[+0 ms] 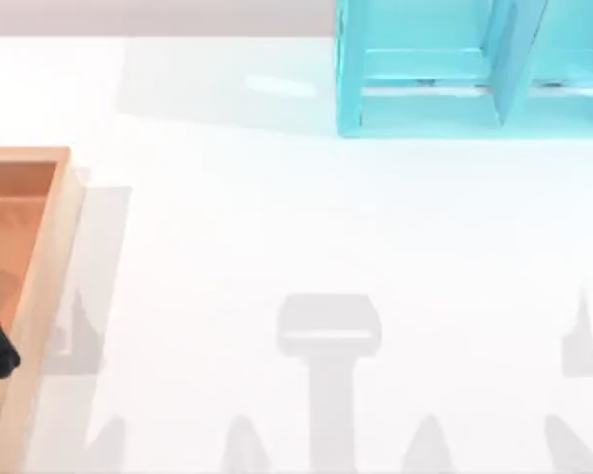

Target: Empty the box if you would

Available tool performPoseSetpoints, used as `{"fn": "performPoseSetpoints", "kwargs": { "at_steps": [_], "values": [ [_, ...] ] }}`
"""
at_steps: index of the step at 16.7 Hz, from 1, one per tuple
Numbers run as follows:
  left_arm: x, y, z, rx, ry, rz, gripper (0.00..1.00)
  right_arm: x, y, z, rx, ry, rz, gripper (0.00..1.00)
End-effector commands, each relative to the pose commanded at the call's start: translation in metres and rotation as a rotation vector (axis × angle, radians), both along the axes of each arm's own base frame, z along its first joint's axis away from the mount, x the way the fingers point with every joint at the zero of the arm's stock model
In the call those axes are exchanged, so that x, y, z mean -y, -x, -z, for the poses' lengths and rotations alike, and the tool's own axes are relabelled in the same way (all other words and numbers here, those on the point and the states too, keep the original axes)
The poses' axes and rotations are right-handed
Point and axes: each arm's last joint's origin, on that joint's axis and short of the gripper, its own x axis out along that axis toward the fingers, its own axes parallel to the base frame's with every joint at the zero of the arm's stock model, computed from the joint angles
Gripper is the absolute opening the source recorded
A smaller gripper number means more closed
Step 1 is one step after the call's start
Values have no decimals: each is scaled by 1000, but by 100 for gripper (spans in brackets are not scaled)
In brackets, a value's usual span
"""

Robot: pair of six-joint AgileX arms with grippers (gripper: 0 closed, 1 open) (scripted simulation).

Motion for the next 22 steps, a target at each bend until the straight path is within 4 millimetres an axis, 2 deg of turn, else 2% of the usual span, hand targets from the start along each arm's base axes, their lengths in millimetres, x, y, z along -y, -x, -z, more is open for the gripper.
{"fn": "performPoseSetpoints", "kwargs": {
  "at_steps": [3,5,10,13,16,22],
  "values": [
    [0,0,-2,-12,-4,-4,100,0,0,0,0,0,0,100],
    [-2,0,-11,-65,-20,-21,100,0,0,0,0,0,0,100],
    [-13,-14,-48,-376,-82,-87,100,0,0,0,0,0,0,100],
    [-26,-39,-71,-651,-108,-116,100,0,0,0,0,0,0,100],
    [-45,-72,-84,-946,-109,-118,100,0,0,0,0,0,0,100],
    [-91,-136,-80,-1418,-48,-58,100,0,0,0,0,0,0,100]
  ]
}}
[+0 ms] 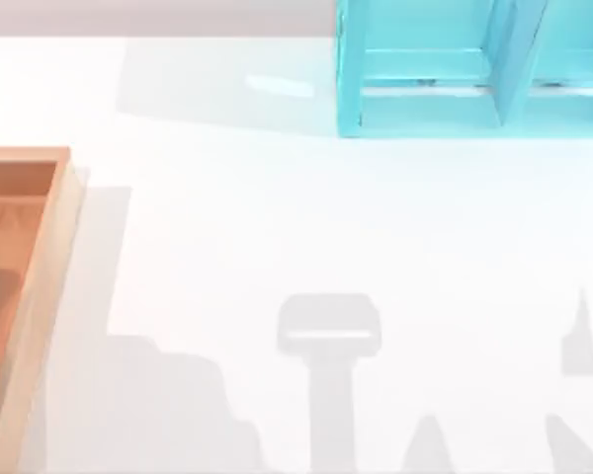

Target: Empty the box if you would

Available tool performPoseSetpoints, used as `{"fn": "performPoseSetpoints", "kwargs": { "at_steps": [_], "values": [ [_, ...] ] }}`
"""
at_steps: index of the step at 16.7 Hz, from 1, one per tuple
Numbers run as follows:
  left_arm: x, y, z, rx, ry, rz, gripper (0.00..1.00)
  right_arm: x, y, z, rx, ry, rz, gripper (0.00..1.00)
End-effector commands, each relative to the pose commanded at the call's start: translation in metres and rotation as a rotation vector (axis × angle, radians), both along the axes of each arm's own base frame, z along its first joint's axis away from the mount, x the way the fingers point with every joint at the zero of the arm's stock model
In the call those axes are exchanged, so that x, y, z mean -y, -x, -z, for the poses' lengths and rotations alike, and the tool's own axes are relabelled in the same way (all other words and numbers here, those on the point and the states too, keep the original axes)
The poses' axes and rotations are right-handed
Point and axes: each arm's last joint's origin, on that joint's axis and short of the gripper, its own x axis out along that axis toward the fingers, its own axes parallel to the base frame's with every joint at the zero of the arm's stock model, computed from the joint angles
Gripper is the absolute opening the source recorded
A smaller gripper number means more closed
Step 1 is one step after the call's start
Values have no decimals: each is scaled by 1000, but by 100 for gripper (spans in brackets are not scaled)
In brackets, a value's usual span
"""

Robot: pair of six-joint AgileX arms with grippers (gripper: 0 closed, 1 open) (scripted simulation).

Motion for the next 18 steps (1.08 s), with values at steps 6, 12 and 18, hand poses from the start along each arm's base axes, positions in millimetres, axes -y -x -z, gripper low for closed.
{"fn": "performPoseSetpoints", "kwargs": {
  "at_steps": [6,12,18],
  "values": [
    [-20,-20,9,-153,54,-1,100,0,0,0,0,0,0,100],
    [-21,-23,20,-153,54,1,100,0,0,0,0,0,0,100],
    [-25,-28,77,-151,53,-1,100,0,0,0,0,0,0,100]
  ]
}}
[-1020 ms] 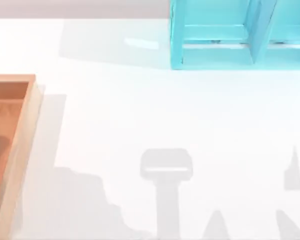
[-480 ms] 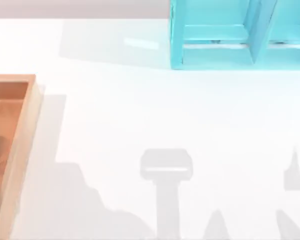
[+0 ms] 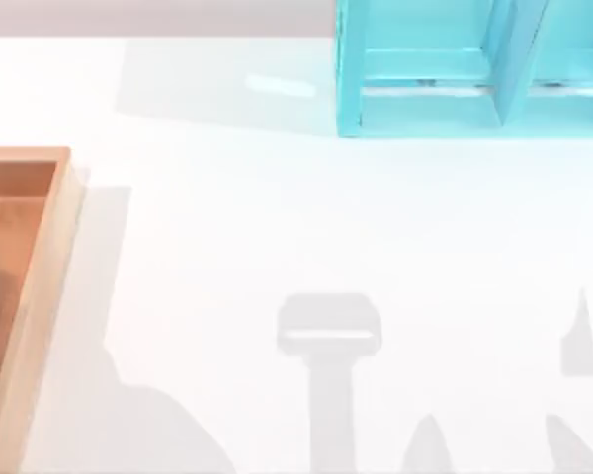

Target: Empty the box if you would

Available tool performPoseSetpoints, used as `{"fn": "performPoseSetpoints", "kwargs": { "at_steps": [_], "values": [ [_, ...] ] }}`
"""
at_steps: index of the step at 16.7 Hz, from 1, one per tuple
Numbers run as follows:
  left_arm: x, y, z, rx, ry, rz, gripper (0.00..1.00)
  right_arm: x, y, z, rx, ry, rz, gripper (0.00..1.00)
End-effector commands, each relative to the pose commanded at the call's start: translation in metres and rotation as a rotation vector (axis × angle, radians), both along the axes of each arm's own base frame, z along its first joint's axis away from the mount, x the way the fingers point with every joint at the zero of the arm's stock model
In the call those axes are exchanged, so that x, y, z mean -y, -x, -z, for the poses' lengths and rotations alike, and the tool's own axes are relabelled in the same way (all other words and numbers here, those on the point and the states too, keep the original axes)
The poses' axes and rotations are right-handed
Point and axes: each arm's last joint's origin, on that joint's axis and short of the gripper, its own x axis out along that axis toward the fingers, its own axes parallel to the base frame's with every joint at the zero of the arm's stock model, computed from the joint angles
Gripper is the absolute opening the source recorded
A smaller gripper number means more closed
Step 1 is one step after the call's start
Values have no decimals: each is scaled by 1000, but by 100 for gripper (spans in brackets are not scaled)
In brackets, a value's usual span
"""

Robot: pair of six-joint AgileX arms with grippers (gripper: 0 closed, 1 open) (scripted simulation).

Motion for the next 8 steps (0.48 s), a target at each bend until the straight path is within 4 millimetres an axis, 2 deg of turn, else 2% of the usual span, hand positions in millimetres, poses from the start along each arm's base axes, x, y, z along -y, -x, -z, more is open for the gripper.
{"fn": "performPoseSetpoints", "kwargs": {
  "at_steps": [4,8],
  "values": [
    [3,7,27,-3,1,0,100,0,0,0,0,0,0,100],
    [4,8,32,-2,1,0,100,0,0,0,0,0,0,100]
  ]
}}
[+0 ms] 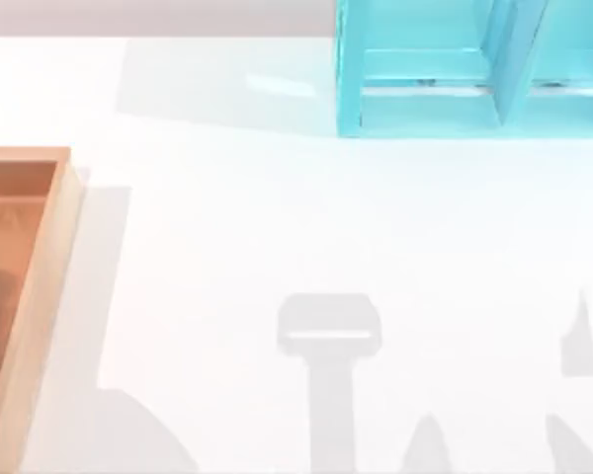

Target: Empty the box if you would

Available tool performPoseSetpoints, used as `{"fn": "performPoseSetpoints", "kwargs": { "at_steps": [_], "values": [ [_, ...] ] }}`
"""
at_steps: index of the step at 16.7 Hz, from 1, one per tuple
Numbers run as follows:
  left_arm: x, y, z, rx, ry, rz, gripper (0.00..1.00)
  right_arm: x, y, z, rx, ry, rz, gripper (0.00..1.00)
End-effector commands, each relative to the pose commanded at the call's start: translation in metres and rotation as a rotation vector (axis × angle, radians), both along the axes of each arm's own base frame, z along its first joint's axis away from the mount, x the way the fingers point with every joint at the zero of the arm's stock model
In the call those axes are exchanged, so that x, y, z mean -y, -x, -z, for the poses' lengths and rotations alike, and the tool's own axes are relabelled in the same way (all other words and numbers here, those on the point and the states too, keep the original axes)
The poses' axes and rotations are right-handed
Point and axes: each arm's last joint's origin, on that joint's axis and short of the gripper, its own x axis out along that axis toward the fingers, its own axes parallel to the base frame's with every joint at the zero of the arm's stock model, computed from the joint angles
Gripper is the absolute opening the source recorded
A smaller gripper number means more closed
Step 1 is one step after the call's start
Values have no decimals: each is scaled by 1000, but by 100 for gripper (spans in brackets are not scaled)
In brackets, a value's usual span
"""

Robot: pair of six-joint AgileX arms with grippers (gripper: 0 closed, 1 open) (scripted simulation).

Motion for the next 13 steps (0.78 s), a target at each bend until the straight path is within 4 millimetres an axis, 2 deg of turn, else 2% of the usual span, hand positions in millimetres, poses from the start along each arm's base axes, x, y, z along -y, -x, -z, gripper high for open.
{"fn": "performPoseSetpoints", "kwargs": {
  "at_steps": [1,13],
  "values": [
    [0,0,0,0,0,0,100,0,0,0,0,0,0,100],
    [0,0,0,0,0,0,10,0,0,0,0,0,0,100]
  ]
}}
